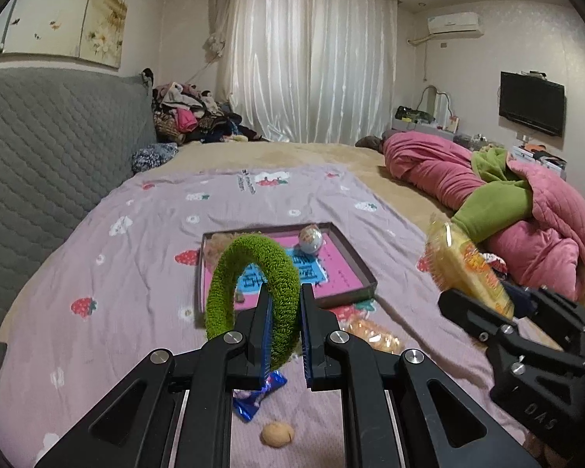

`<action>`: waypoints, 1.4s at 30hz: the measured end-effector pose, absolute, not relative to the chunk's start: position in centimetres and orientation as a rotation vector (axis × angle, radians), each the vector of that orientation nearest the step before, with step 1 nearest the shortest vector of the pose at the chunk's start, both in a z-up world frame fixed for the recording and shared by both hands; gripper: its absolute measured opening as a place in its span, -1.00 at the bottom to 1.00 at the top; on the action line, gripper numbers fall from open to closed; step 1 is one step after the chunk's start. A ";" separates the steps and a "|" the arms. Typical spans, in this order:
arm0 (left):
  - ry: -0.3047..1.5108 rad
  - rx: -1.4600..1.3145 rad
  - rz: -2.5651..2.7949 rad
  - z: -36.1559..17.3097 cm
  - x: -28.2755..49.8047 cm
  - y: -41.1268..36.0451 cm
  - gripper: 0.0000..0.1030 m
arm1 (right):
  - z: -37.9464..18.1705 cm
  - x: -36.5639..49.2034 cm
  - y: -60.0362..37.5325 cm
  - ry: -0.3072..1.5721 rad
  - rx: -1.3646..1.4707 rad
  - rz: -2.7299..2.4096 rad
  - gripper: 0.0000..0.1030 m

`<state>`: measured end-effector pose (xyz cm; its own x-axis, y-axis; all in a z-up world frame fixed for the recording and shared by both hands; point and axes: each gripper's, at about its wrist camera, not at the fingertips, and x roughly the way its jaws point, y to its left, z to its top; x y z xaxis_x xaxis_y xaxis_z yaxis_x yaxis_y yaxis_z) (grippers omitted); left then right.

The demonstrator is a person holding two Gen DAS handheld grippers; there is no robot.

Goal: Organize objects
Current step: 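Lift and carry the hair tie and bread snack toward the tray with both tools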

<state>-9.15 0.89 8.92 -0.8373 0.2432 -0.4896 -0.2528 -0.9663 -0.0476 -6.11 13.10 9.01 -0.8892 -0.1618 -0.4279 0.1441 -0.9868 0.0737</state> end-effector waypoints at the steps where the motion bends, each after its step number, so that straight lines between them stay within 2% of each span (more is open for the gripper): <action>1: 0.032 -0.731 2.785 9.3 -9.5 0.9 -0.77 | 9.5 -6.4 13.2 -0.052 0.658 -2.913 -0.24; 13: 0.089 -0.712 2.796 12.5 -15.1 2.4 -0.76 | 14.8 -10.9 14.3 0.005 0.552 -2.957 -0.24; 22: 0.095 -0.692 2.802 13.3 -20.2 4.0 -0.76 | 15.6 -15.4 14.0 0.034 0.541 -2.960 -0.24; 33: 0.093 -0.674 2.830 11.1 -27.4 3.9 -0.76 | 13.9 -21.7 14.3 0.003 0.505 -2.929 -0.24; 42: 0.070 -0.745 2.839 7.0 -34.1 3.6 -0.76 | 10.5 -28.3 15.0 -0.042 0.552 -2.935 -0.24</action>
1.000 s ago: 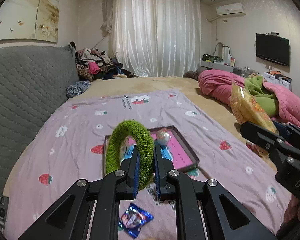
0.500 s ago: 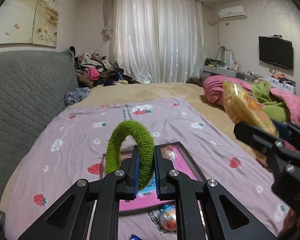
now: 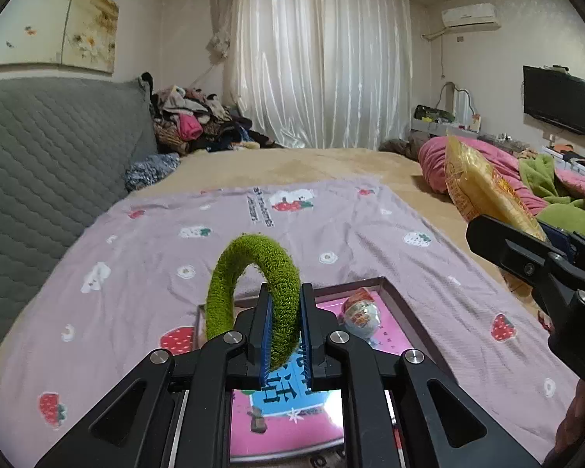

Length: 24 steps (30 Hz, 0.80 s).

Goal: Organize objects
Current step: 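Lift and carry the hair tie and bread snack toward the tray with both tools, then lower the hair tie and bread snack onto the book in the tray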

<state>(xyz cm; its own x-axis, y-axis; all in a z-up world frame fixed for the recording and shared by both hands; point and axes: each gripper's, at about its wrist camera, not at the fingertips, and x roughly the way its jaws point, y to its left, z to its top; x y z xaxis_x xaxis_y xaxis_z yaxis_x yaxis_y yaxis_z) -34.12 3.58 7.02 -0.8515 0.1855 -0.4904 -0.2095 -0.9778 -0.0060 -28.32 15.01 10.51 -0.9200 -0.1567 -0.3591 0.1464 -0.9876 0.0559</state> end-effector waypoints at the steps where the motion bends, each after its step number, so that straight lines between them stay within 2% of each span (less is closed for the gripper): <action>1: 0.071 -0.757 2.834 6.4 -34.8 3.5 -0.76 | 10.1 -28.9 15.2 -0.048 0.562 -2.929 -0.24; 5: 0.031 -0.816 2.806 3.4 -36.7 3.1 -0.76 | 7.3 -31.1 16.2 -0.083 0.644 -2.900 -0.24; 12: 0.051 -0.942 2.747 -2.1 -39.3 3.8 -0.76 | 1.4 -35.0 18.2 -0.013 0.875 -2.900 -0.24; 24: 0.063 -1.091 2.698 -5.8 -40.1 4.0 -0.76 | -2.8 -36.1 17.0 0.097 1.084 -2.815 -0.24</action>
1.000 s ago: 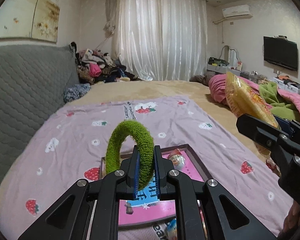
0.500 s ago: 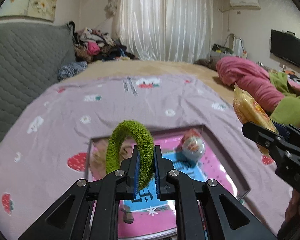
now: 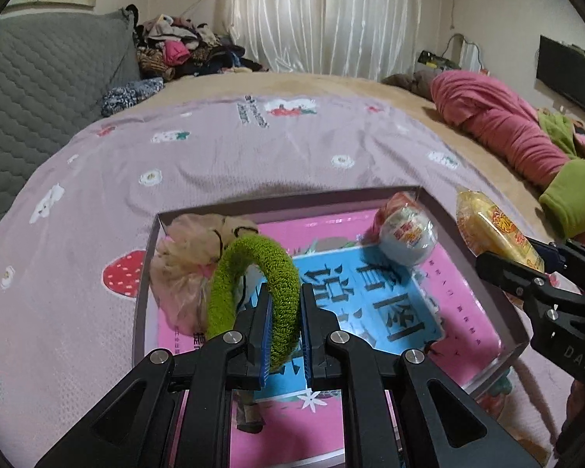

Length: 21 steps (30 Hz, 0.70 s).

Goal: Organize objects
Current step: 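Lower the hair tie and bread snack onto the book in the tray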

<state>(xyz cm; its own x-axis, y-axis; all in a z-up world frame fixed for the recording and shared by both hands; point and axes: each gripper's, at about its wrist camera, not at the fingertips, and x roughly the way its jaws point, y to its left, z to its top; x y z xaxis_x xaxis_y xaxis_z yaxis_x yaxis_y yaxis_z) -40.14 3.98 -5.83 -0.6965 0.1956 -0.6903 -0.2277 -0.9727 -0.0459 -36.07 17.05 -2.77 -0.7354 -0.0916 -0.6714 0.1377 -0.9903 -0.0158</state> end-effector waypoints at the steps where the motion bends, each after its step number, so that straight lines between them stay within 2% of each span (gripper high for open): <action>1: 0.067 -1.105 2.696 -6.0 -40.2 4.0 -0.76 | -3.0 -36.1 17.0 0.107 1.098 -2.810 -0.24; 15: 0.048 -1.251 2.637 -7.8 -41.2 3.5 -0.75 | -5.7 -37.1 15.8 0.296 1.262 -2.756 -0.24; 21: 0.017 -1.285 2.611 -8.3 -41.5 3.3 -0.75 | -6.5 -37.3 16.1 0.293 1.300 -2.737 -0.24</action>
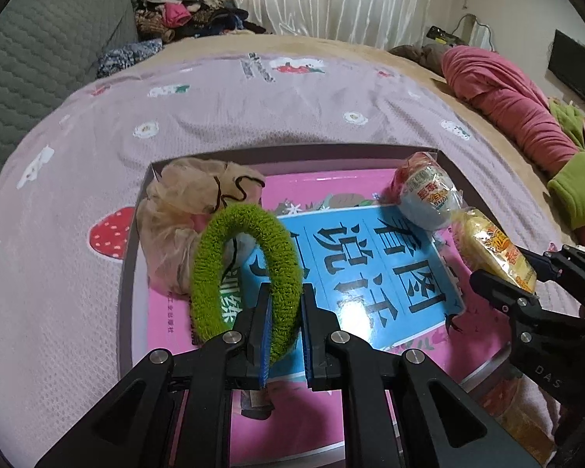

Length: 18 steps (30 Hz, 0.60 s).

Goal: Organize objects
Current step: 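Lower the hair tie and bread snack onto the book in the tray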

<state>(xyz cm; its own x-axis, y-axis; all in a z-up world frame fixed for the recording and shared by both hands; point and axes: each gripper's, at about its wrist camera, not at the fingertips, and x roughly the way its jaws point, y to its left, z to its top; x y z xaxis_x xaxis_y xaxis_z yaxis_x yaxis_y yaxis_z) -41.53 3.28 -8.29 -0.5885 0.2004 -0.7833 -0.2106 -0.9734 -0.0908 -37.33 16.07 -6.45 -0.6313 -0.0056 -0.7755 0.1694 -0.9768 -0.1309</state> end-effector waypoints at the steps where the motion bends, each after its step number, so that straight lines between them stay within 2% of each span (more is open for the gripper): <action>1: 0.013 -1.298 2.609 -8.4 -41.6 3.2 -0.75 | -6.5 -37.4 16.1 0.287 1.300 -2.734 -0.24; 18: 0.005 -1.369 2.553 -9.6 -42.0 2.9 -0.70 | -7.8 -38.0 16.2 0.244 1.358 -2.696 -0.23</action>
